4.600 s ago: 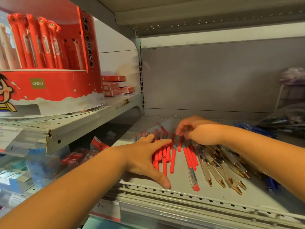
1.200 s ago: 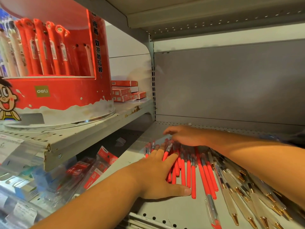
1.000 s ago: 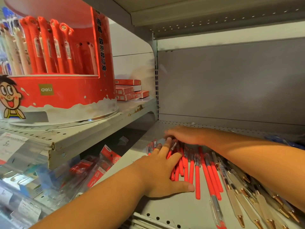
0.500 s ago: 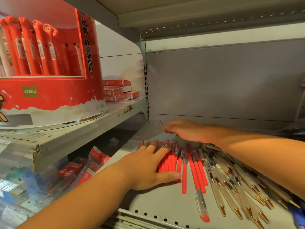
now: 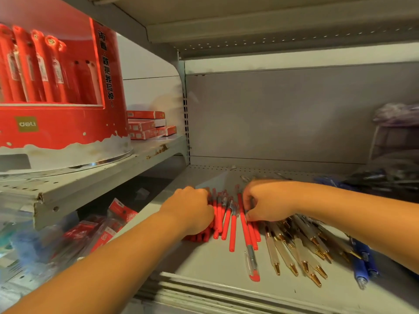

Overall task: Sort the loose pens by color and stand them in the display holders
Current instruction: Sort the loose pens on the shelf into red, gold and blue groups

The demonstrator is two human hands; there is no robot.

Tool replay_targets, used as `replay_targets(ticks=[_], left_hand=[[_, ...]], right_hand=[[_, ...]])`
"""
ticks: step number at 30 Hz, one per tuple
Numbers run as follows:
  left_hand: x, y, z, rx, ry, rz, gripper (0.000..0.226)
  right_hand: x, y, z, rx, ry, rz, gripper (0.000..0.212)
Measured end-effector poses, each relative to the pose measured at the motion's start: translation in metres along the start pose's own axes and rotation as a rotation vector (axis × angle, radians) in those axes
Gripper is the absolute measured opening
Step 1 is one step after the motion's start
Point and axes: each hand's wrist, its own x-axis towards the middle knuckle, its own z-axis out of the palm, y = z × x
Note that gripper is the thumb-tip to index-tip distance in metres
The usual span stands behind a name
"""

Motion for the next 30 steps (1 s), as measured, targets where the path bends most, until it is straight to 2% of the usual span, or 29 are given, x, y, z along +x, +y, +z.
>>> replay_targets(ticks=[2,5,11,17,20,22,24,26,30], left_hand=[[0.0,0.0,-0.001,0.032,0.056,0.005,0.027],[0.001,-0.002,0.001,0.017,0.091,0.019,0.029],[0.002,-0.009,0.009,-0.083,0.119,0.058,0.027],[0.002,-0.006,0.011,-0.093,0.195,0.047,0.042],[-0.006,-0.001,0.003,-0.112,0.208,0.121,0.045],[-0.015,0.007,-0.004,-0.173,0.211,0.222,0.037],[-0.024,0.016,-0.009,-0.239,0.146,0.283,0.035],[-0.032,0.027,-0.013,-0.264,-0.008,0.288,0.045],[-0.043,0.041,-0.018,-0.153,-0.255,0.265,0.053]], right_hand=[[-0.001,-0.008,0.003,-0.071,-0.009,0.006,0.041],[-0.002,-0.019,0.007,-0.109,-0.019,0.013,0.042],[-0.002,-0.024,0.013,0.032,0.042,-0.014,0.04],[-0.01,-0.011,0.018,0.115,0.077,-0.096,0.018],[-0.014,-0.002,0.016,0.141,0.072,-0.119,0.019],[-0.017,0.002,0.016,0.137,0.096,-0.148,0.019],[-0.02,0.005,0.017,0.135,0.126,-0.167,0.017],[-0.022,0.007,0.018,0.131,0.149,-0.179,0.015],[-0.021,0.008,0.019,0.158,0.171,-0.186,0.015]])
